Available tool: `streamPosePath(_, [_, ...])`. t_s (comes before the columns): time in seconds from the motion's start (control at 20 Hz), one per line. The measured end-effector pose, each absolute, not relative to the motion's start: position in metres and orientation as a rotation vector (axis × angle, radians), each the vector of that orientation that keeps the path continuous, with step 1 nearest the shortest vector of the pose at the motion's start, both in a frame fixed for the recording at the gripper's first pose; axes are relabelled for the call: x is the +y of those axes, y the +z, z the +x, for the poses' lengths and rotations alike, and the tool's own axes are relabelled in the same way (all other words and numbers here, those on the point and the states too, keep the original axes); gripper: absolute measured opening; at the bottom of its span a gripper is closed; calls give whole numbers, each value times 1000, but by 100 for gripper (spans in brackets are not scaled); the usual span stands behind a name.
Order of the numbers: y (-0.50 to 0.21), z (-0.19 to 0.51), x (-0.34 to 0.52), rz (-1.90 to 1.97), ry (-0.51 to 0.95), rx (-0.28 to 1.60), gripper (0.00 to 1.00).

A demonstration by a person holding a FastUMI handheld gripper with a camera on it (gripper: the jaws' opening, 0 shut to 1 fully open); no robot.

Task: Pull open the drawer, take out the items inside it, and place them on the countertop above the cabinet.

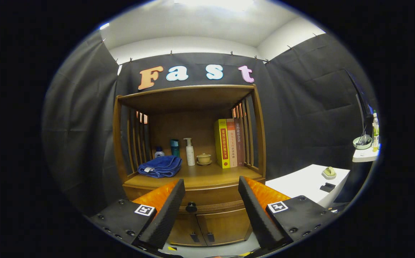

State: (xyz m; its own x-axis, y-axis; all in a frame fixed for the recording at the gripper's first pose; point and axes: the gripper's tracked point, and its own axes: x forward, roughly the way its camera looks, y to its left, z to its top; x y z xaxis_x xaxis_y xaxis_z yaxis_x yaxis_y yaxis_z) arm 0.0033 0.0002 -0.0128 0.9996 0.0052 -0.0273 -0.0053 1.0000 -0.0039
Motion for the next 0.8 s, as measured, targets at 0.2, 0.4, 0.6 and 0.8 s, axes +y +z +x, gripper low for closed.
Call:
streamPosePath(0.2, [-17,8,6,2,20,35,98])
streamPosePath(0.4, [-35,23,9,-17,27,33,99])
streamPosePath(0.6, [-60,43,34,-7,68,0,98])
streamPosePath(0.8, [-114,72,66,-13,121,50,98])
